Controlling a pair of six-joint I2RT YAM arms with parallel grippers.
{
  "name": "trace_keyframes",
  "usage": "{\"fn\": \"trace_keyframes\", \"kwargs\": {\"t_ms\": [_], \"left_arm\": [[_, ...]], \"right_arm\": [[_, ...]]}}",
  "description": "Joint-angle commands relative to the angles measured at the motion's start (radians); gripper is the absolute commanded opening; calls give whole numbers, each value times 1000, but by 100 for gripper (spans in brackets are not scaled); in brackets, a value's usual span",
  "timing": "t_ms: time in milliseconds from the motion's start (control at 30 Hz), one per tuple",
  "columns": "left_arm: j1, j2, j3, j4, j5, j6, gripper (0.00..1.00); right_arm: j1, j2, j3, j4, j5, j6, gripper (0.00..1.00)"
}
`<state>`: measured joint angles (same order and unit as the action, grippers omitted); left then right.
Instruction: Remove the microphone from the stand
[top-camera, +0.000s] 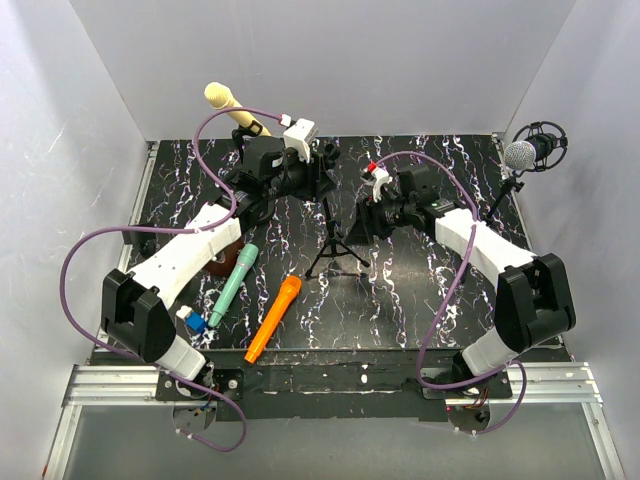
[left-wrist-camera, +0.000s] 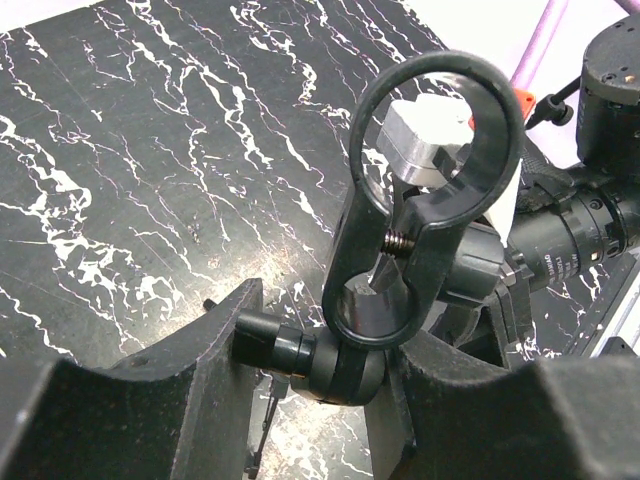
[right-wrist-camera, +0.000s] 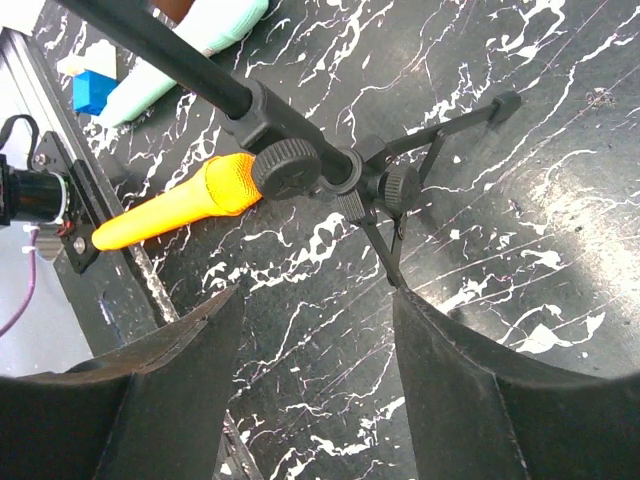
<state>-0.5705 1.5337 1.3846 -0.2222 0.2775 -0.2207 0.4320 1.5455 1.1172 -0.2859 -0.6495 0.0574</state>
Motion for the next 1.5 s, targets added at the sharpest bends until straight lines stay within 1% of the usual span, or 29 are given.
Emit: {"fn": "trace_keyframes", "kwargs": {"t_ms": [0,233,433,567,700,867,1033,1133,1267,1367,1400,1433,1467], "left_arm": [[0,-1,48,9,23,7,0],[-3,5,48,15,20,11,0],[-8,-1,45,7,28,9,0],[-8,-4,45,1,26,17,0],[-8,3,54,-2,31,23,0],[-8,6,62,0,34,32,0],[-9,6,51,12,46,50,0],[-25,8,56,35,45,93,0],[-60,29,67,67,22,148,0],[-69,43,71,73,46,188,0],[-71,42,73,70,58,198,12],[-71,37,71,64,72,211,28],[-71,31,68,54,92,216,48]], "right_arm": [[-4,-6,64,60,-16,59,69],[-6,74,148,82,7,133,72],[-4,137,193,88,21,159,72],[-4,162,184,73,51,122,69],[-9,159,123,64,68,53,67],[-18,110,9,70,67,-37,68],[-35,42,-37,38,25,-160,68],[-42,-11,-22,-22,11,-221,69],[-76,-114,38,-137,-4,-267,72],[-96,-201,64,-208,-4,-295,72],[-98,-226,70,-229,7,-304,72],[-98,-255,72,-249,16,-309,72],[-98,-280,70,-268,24,-314,72]]}}
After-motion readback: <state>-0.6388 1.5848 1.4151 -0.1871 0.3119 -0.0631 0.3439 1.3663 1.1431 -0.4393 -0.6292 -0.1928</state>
